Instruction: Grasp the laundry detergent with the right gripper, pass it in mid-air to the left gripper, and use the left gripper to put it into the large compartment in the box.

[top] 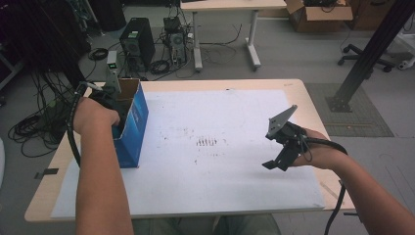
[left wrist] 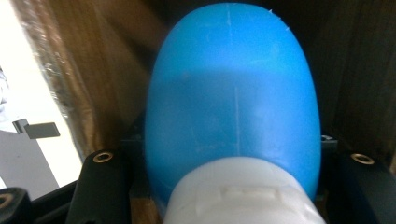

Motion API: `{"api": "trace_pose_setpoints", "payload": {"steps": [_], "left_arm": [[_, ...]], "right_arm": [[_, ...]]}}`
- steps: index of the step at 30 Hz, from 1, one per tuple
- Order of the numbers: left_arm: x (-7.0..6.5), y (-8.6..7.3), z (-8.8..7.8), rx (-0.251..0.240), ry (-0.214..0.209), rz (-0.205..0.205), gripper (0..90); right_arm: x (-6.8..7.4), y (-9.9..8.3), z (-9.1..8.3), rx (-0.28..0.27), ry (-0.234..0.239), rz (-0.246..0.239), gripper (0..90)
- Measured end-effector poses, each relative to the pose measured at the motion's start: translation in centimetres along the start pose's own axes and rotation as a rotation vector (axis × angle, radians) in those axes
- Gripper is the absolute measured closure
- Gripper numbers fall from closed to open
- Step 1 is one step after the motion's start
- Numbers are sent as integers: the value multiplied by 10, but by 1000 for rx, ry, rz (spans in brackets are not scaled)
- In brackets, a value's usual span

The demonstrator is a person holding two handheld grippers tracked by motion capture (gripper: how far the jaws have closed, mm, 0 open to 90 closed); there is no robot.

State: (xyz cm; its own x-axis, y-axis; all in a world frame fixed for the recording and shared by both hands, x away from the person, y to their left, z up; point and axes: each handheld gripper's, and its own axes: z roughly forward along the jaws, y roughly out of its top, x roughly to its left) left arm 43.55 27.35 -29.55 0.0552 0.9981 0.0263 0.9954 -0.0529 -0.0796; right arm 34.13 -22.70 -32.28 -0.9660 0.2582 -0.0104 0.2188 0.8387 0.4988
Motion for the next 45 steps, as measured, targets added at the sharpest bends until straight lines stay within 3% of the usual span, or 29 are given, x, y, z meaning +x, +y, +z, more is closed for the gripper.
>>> {"api": "trace_pose_setpoints", "payload": {"steps": [14, 34, 45], "left_arm": [[3, -4, 1, -23, -16, 15, 384], [-1, -5, 1, -33, -2, 22, 343], [-4, -6, -8, -48, 12, 27, 316]], "right_arm": [[1, 1, -1, -6, -1, -4, 12], [1, -3, 1, -16, 2, -3, 12], [1, -2, 0, -20, 2, -4, 12]]}}
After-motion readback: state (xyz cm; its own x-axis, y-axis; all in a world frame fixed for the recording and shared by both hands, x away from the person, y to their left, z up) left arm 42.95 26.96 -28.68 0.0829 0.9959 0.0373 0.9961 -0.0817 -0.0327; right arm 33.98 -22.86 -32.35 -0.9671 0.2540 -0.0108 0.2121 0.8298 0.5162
